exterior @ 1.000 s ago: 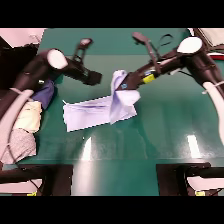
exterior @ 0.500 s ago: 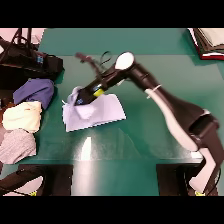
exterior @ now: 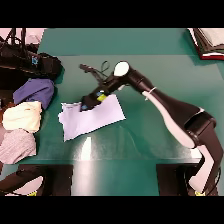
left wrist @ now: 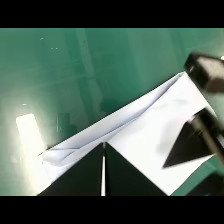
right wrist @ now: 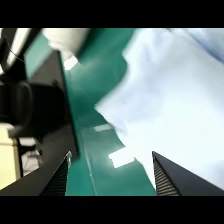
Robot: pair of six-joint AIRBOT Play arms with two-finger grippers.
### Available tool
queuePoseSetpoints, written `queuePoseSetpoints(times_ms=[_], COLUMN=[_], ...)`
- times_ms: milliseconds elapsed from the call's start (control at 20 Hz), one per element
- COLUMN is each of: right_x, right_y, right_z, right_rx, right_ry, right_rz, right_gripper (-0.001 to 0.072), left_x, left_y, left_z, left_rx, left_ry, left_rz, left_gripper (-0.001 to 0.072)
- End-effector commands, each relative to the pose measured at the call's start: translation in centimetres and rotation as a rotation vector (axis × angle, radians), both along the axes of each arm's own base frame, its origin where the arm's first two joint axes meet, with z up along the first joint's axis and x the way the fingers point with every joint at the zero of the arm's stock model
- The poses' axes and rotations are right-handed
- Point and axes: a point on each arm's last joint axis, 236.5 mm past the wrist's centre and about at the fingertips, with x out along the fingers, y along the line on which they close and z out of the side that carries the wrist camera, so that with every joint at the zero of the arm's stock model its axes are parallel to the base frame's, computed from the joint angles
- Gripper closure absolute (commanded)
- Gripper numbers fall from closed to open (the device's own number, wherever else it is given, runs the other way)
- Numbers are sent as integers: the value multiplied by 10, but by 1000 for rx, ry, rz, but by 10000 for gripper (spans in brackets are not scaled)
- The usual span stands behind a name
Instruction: Fold the shirts.
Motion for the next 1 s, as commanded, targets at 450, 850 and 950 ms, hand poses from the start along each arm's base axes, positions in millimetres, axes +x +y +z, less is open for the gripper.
queuePoseSetpoints(times_ms=[450, 850, 950], right_x=[83, 53, 47], right_y=[-175, -100, -91], right_z=[-83, -116, -117], right_rx=[-150, -146, -147], right_ry=[232, 254, 245], right_rz=[-484, -419, -400], right_gripper=[114, 121, 290], left_x=[0, -6, -7], left_y=[1, 1, 1], left_z=[0, -4, -5], left_rx=[12, 19, 20], left_ry=[-4, 24, 28], left_rz=[-13, -20, -21], left_gripper=[686, 686, 686])
